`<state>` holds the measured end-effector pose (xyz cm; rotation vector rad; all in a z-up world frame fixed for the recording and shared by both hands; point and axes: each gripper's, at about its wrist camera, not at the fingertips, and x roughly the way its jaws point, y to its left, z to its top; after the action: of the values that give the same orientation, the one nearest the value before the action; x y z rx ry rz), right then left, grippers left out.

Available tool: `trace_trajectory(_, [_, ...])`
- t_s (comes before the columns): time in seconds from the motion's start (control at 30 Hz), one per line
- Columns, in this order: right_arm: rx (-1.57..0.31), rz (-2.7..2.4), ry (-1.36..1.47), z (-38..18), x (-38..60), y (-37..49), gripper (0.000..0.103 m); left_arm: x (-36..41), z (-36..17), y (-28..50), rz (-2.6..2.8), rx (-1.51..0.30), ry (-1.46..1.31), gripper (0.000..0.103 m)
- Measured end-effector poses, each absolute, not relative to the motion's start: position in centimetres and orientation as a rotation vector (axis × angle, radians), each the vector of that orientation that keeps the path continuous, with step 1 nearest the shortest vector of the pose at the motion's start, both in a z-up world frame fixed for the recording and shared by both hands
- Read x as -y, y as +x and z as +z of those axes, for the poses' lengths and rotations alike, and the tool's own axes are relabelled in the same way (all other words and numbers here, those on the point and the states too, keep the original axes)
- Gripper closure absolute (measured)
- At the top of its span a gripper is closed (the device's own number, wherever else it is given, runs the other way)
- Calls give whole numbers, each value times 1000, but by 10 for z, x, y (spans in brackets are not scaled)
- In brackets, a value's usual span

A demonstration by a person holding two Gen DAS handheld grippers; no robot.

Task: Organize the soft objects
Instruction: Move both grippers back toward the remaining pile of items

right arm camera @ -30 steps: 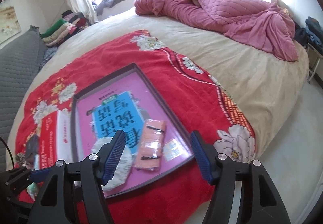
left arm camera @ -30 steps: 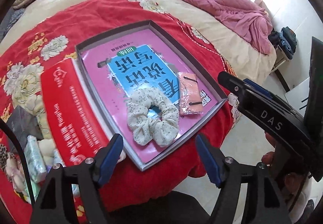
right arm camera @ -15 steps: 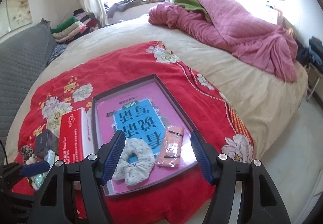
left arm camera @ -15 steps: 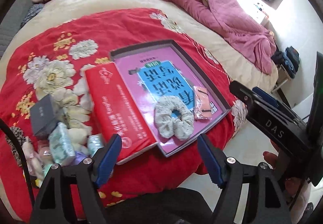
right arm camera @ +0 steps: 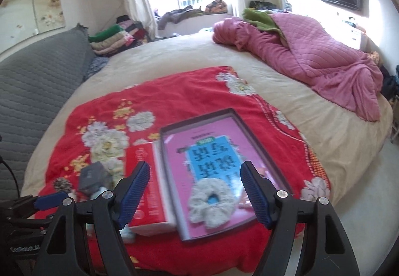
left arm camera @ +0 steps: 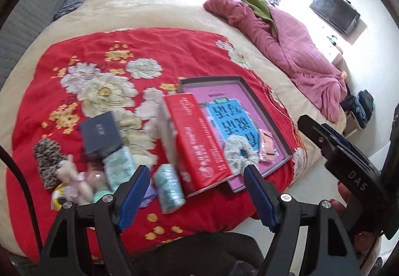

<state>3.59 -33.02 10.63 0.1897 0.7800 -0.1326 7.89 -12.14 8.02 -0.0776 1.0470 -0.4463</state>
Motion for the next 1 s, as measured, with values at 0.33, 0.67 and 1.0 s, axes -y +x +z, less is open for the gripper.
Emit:
trace_trajectory(0.33, [-774, -39, 127, 119, 269, 42, 27, 38, 92, 77, -315, -1019, -142, 26])
trace_trajectory(0.67, [-783, 35, 67, 121, 226, 45, 27, -48, 92, 74, -180, -1000, -235, 26])
trace_trajectory(1.0, [-803, 80, 18, 114, 200, 46, 27, -104, 72, 69, -86, -1019, -302, 26])
